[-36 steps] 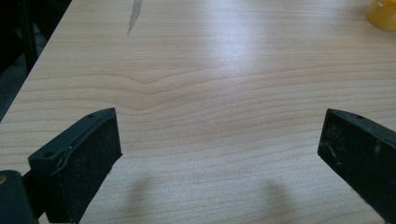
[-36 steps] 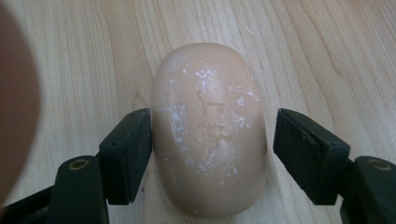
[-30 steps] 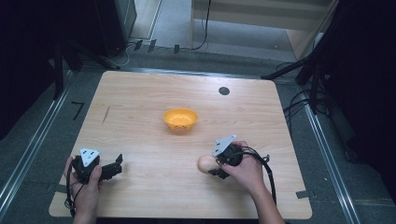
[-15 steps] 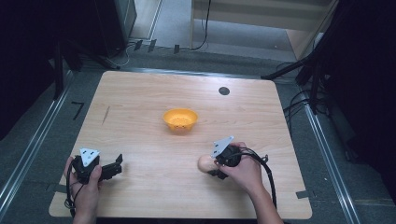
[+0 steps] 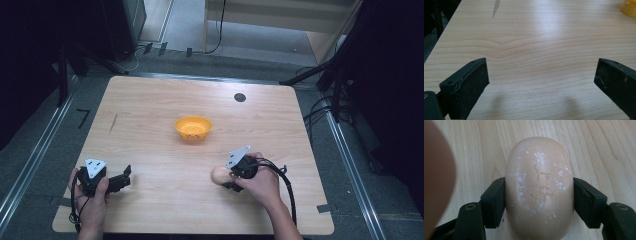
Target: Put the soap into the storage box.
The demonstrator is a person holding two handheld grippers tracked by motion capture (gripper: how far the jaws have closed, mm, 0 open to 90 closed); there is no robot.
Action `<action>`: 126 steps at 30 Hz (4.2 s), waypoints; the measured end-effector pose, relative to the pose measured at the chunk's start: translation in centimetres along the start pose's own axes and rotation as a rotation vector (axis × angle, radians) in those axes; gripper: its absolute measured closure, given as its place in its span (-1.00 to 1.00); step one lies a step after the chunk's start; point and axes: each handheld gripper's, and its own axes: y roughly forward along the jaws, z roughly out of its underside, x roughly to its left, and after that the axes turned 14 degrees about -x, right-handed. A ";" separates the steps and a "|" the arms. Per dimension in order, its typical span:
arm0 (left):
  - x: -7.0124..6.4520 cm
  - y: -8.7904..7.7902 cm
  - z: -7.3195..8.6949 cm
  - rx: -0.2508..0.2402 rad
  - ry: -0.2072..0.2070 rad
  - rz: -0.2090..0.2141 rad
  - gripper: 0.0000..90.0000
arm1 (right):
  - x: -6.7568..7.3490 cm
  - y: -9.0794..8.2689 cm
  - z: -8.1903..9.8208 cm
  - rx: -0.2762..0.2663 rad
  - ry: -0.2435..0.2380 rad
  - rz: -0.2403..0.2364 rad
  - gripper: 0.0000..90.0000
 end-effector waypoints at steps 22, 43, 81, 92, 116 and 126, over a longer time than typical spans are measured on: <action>0.1 0.0 0.0 -0.001 -0.004 0.000 -1.00 | -0.8 -0.9 -1.5 0.029 -0.027 0.014 -0.26; 0.1 0.0 0.0 -0.001 -0.004 0.001 -1.00 | -2.9 -1.2 -4.5 0.015 -0.058 -0.024 -0.26; 0.0 0.0 0.0 0.000 -0.003 0.004 -1.00 | -8.1 0.0 -10.1 0.031 -0.091 -0.034 -0.26; 0.0 0.0 0.0 0.000 -0.005 0.004 -1.00 | -9.3 0.8 -11.8 0.031 -0.111 -0.031 -0.26; 0.0 0.1 0.0 -0.002 -0.008 0.008 -1.00 | -12.0 3.9 -14.4 0.081 -0.121 -0.041 -0.26; 0.0 0.1 0.0 -0.004 -0.010 0.011 -1.00 | -12.5 5.2 -15.4 0.116 -0.113 -0.063 -0.26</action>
